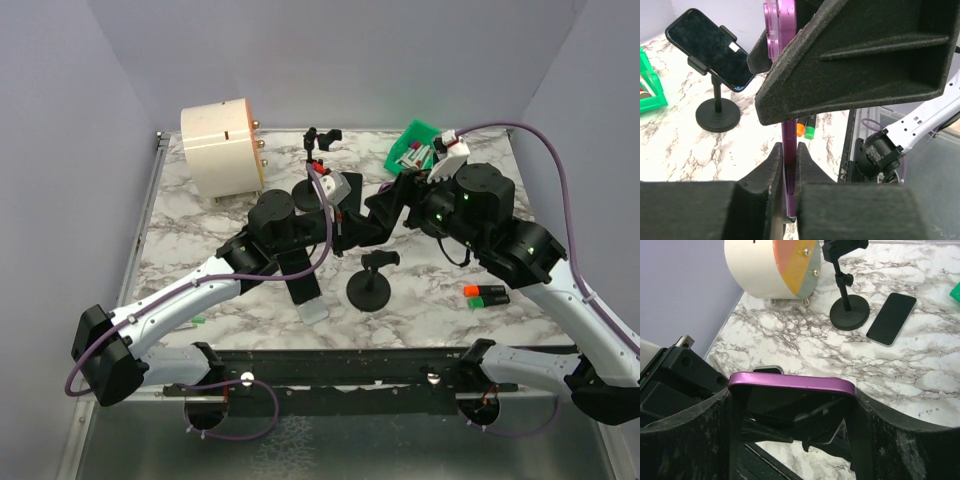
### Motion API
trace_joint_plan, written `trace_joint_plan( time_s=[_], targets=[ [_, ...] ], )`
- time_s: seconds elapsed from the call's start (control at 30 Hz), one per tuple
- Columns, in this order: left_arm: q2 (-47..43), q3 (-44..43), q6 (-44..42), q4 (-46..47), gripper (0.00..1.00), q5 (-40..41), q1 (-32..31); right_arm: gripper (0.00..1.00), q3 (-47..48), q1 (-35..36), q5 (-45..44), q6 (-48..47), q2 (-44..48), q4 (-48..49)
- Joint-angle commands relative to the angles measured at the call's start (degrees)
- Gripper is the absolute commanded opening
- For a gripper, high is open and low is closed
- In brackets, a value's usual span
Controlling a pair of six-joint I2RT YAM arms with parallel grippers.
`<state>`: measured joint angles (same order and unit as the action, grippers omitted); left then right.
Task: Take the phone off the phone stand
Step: Place the phone at the center of the board.
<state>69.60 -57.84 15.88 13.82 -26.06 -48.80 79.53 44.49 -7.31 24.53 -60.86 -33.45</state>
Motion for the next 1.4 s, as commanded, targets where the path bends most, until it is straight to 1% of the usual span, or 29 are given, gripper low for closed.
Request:
trace_joint_plan(
  time_s=[0.0, 0.03, 0.07, 0.17, 0.27, 0.6, 0.63, 0.7, 0.77, 1.0, 1.23, 1.37],
  targets=[
    [-1.2, 0.0, -0.5, 1.2, 0.0, 1.4, -0.5, 0.01, 1.2, -0.3, 1.4, 1.2, 0.8, 2.3],
    [-1.5, 0.0, -0.5, 1.5, 0.0, 2.0, -0.5, 0.04, 0.8, -0.3, 2.0, 1.2, 0.9, 2.6],
    [-1.6, 0.2, -0.4, 1.7, 0.0, 2.3, -0.5, 0.09, 0.5, -0.3, 2.7, 1.1, 1.2, 3.1],
    [-2.2, 0.7, 0.0, 2.9, 0.0, 3.1, -0.5, 0.35, -0.1, -0.3, 4.5, 0.8, 1.9, 3.9],
    [-2.7, 1.5, 0.9, 4.6, 0.0, 2.8, -0.5, 0.51, -0.6, -0.3, 5.7, 0.6, 2.5, 4.5],
    [-3.1, 2.1, 1.9, 8.2, 0.0, 3.2, -1.2, 0.79, -1.2, -0.3, 7.0, 1.0, 2.2, 5.3],
    [-3.1, 2.0, 2.0, 8.4, 0.0, 3.6, -1.4, 0.87, -1.3, -0.3, 7.0, 1.0, 2.1, 5.5],
    [-2.9, 1.7, 2.2, 8.9, 0.0, 4.3, -1.6, 0.96, -1.6, -0.3, 7.0, 1.0, 2.0, 5.8],
    [-2.8, 1.5, 2.5, 9.4, 0.0, 5.1, -1.9, 0.99, -2.1, -0.2, 7.0, 1.2, 1.8, 6.2],
    [-3.0, 1.5, 2.7, 10.2, 0.0, 8.0, -2.4, 1.0, -3.0, -0.3, 7.0, 1.2, 2.4, 6.8],
    [-5.2, 4.3, 4.3, 11.8, 0.0, 11.3, -2.4, 1.0, -7.3, -0.3, 7.0, -1.6, 9.5, 10.2],
    [-6.8, 6.0, 5.9, 13.0, 0.0, 13.2, -2.4, 1.0, -9.2, -0.3, 10.6, -3.2, 12.9, 10.1]
  ],
)
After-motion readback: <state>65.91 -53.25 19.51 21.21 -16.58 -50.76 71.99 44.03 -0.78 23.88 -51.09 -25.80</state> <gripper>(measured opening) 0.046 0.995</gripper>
